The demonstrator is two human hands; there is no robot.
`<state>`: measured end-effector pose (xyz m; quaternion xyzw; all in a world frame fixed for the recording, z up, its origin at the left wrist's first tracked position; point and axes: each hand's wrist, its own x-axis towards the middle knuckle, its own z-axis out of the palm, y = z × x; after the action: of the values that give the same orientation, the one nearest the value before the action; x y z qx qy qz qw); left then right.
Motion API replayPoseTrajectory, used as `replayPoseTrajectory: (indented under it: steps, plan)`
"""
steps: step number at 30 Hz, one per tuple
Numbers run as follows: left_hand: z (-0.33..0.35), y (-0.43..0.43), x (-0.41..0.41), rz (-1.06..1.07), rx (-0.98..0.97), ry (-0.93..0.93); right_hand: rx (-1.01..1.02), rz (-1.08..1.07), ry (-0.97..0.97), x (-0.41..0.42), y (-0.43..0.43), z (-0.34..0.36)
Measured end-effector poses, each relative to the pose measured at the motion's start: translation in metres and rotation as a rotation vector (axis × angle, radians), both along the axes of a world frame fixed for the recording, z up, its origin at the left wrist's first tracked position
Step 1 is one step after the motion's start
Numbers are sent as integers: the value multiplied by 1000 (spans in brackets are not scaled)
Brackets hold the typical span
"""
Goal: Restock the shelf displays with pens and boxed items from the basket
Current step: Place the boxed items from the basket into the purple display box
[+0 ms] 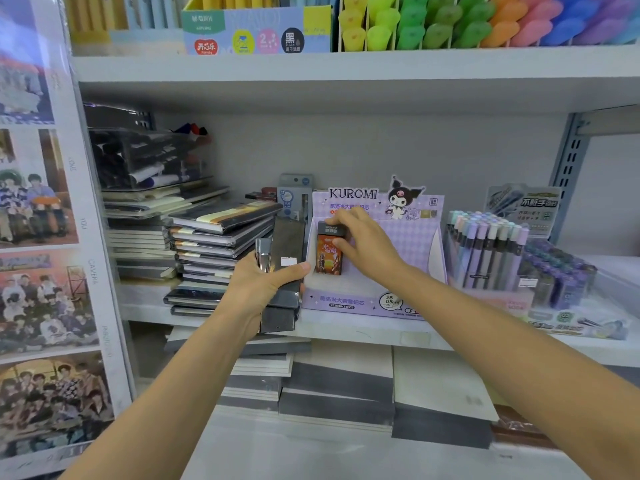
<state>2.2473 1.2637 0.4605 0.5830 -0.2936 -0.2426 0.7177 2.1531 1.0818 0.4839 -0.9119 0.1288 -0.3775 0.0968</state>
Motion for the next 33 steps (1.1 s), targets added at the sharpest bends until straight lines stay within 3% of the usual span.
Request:
replayPoseTrajectory:
  steps: [4,7,10,12,15,19,24,29,33]
  plan:
    - [-1,2,-4,42,22,-78,-12,-48,-64,-5,11,5]
    - [0,4,-8,2,52,-83,320,105,-224,-14,26,13]
    - [3,4,-18,-81,92,-82,689,300,-97,-20,41,20]
    - [5,5,-27,-143,100,-68,730,335,-60,-24,46,20]
    - [7,9,-37,-216,49,18,762,353,-235,-34,45,19]
    - [7,12,-42,-150,-62,147,679,345,-322,-52,39,16]
    - [14,16,-49,-118,-21,270,576,463,-113,-73,35,6]
    - [21,20,-60,-162,30,319,421,311,-121,-88,28,0]
    - [27,22,-65,-251,-143,395,323,314,-111,-96,29,-3]
